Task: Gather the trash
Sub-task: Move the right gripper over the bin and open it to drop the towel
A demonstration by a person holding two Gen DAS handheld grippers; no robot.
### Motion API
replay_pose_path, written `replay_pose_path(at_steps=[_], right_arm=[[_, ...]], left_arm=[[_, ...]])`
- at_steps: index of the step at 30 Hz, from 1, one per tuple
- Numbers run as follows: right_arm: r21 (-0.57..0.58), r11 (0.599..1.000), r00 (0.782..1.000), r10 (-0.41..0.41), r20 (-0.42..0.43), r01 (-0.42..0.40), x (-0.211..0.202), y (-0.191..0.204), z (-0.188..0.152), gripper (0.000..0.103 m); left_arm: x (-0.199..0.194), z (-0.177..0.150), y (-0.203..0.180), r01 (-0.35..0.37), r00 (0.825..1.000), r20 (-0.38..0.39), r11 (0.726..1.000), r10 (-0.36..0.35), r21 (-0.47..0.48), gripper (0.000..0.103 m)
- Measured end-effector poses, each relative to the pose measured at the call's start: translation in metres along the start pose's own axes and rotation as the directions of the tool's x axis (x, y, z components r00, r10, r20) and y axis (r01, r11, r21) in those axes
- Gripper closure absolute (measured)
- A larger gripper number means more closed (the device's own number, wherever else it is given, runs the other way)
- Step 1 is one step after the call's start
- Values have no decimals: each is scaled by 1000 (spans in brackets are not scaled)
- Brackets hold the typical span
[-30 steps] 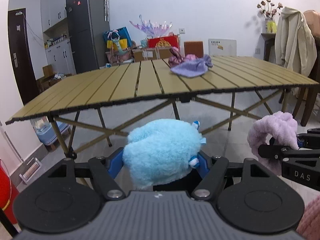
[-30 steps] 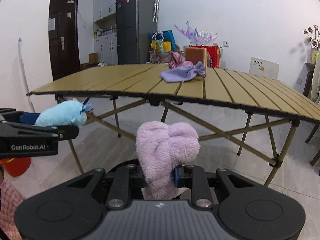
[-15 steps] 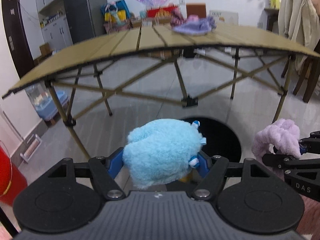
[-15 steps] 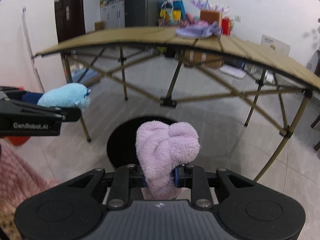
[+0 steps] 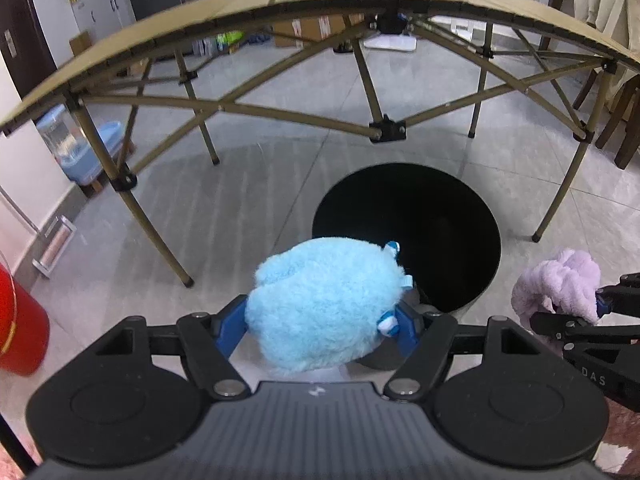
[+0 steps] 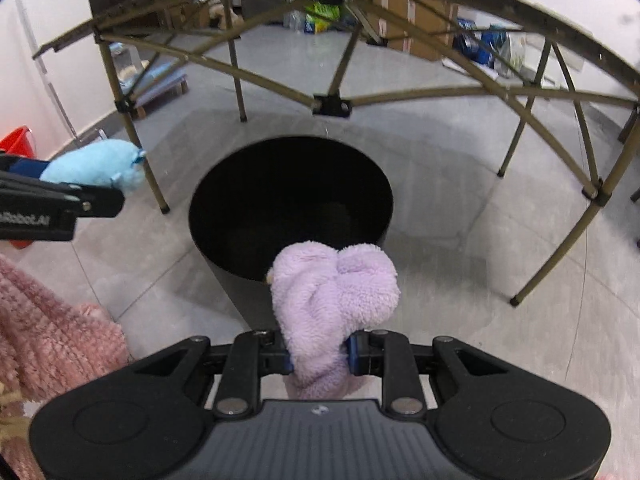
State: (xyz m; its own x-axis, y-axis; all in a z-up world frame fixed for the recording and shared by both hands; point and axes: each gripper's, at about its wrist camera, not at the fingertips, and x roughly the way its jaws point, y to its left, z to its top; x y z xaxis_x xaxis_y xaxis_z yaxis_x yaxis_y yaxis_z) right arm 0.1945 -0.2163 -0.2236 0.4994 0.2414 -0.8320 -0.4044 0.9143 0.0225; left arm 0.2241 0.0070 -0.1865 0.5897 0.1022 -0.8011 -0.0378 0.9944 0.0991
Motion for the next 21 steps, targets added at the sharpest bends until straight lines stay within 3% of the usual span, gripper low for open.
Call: replay_pose_path(at_steps=[10,21], right_arm=[[52,999,998,-3,-61,7,13,-9,-1,80],[68,998,997,-6,-79,12,18,-11,0,80]], left_arm=[[31,0,15,-60,987,-150,996,50,-64,31],[42,0,29,-115,976,-194,988,94,-100,31]])
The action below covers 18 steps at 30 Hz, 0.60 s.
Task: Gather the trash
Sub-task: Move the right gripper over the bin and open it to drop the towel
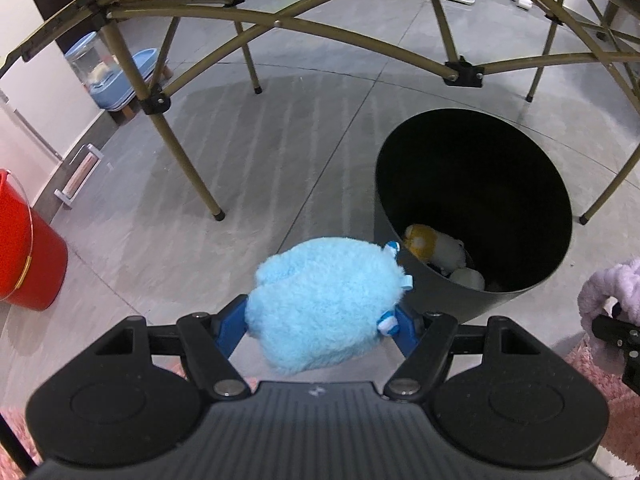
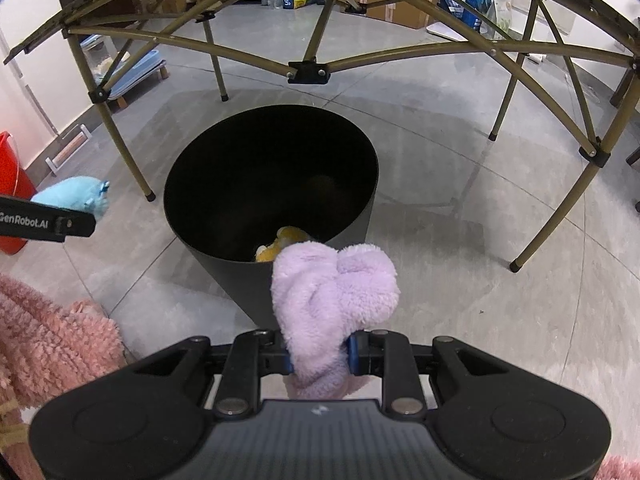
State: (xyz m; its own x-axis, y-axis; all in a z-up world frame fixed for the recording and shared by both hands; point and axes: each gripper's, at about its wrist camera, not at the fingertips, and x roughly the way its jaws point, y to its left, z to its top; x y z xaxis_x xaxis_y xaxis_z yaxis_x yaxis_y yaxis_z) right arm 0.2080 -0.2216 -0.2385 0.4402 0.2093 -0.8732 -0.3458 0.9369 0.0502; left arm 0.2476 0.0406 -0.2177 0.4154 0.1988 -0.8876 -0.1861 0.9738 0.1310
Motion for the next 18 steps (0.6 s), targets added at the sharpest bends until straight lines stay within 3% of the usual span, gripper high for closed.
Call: replay_pose_path(at_steps=[18], right_arm=[[-4,1000,999,14,34,-14,2,24,34,80]], left_arm=[[6,11,16,-42,999,-9,997,42,-60,31]])
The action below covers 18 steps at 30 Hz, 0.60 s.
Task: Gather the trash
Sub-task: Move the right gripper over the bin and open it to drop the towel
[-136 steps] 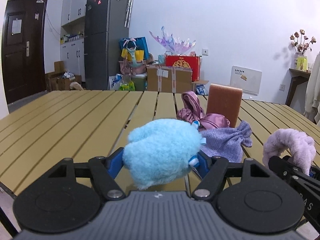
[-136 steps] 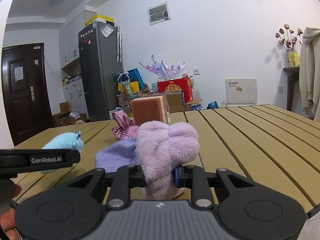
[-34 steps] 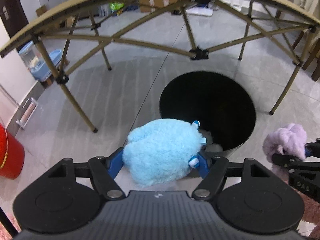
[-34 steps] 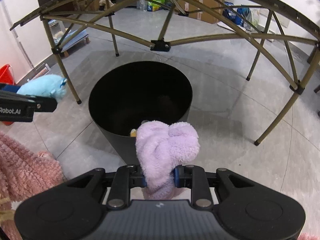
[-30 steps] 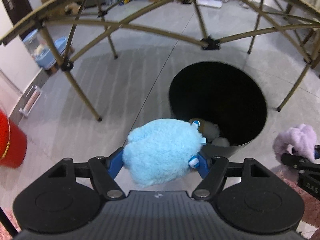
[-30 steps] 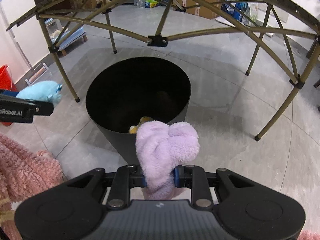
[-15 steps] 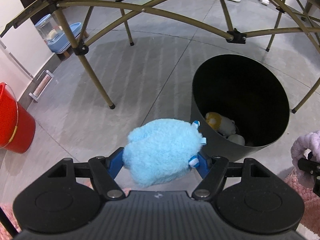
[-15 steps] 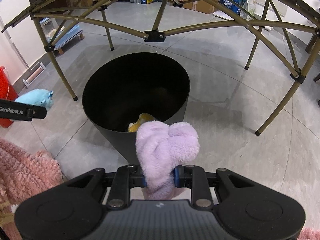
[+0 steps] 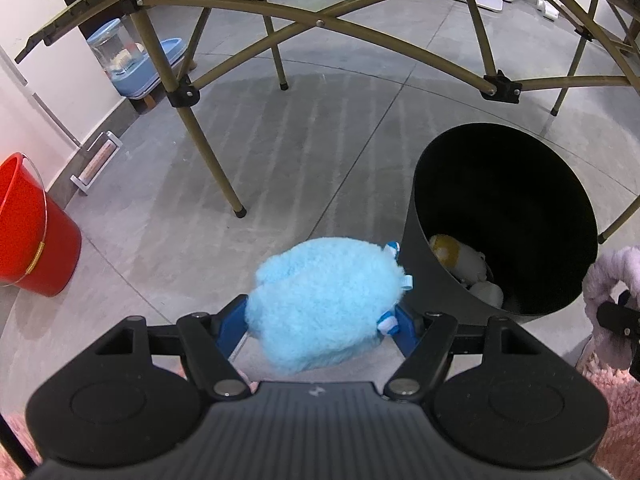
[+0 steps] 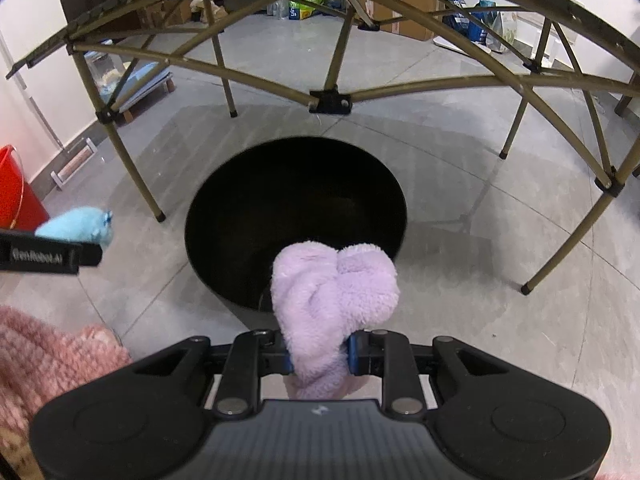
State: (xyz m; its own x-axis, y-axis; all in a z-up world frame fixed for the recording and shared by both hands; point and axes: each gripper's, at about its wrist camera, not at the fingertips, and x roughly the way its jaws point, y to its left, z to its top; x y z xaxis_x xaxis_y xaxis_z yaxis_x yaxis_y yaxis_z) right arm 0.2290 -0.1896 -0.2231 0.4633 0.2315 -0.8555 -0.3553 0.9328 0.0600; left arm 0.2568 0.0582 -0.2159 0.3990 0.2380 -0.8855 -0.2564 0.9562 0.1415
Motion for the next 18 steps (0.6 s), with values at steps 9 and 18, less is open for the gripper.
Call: replay_pose_path(at_steps=[9,18], right_arm=[[-13,1000,1000,16,-11,-16,12,16,22,80],[2,1000,1000,19,-12,-18,30,28,50,80]], left_arm=[[4,6,6,-20,1000,-5,999,20,-30,31],[5,10,12,-37,999,-6,998,37,-50,31]])
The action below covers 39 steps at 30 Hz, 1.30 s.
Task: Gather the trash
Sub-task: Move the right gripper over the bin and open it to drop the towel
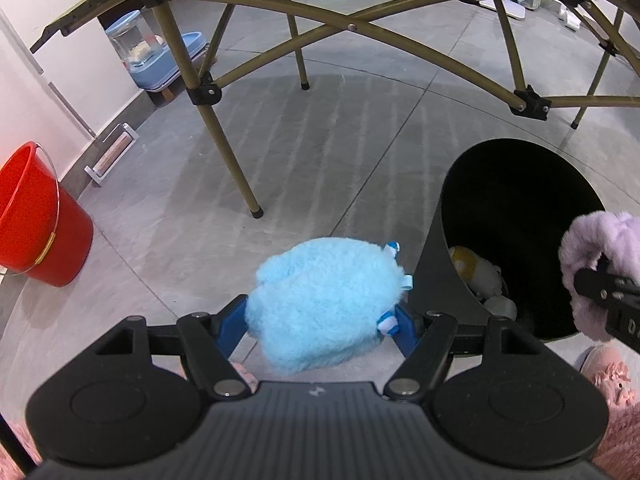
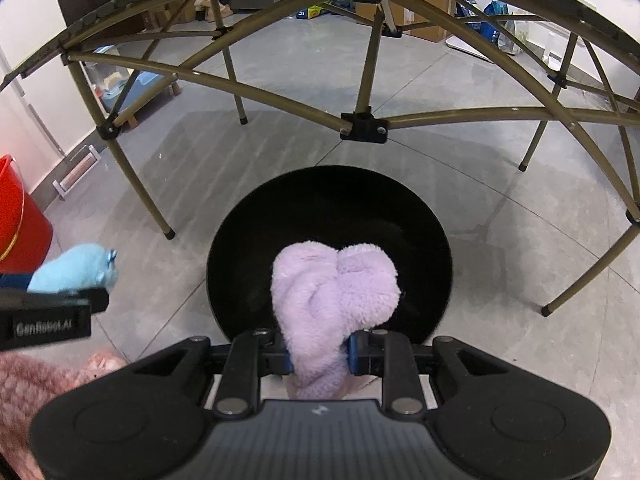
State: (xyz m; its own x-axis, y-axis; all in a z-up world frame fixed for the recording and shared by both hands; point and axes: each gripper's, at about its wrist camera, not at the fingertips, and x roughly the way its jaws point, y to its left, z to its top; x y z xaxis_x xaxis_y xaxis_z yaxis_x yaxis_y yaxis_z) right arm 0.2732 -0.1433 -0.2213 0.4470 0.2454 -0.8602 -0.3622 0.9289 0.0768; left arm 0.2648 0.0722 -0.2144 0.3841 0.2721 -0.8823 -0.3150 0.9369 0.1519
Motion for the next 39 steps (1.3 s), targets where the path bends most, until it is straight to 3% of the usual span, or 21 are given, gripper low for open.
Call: replay_pose_path(at_steps=[11,35,39], right_arm=[[23,1000,1000,-20,-9,20,26,9,25,80],[54,998,996,-39,-78,44,55,11,24,80],[53,998,996,-36,-80,40,57,11,25,76]], left_arm=[[5,6,13,-25,1000,-6,999,25,-48,31],[12,10,23,-65,998,-17,995,64,-79,31],[13,10,23,-74,997,-18,994,73,-82,31]])
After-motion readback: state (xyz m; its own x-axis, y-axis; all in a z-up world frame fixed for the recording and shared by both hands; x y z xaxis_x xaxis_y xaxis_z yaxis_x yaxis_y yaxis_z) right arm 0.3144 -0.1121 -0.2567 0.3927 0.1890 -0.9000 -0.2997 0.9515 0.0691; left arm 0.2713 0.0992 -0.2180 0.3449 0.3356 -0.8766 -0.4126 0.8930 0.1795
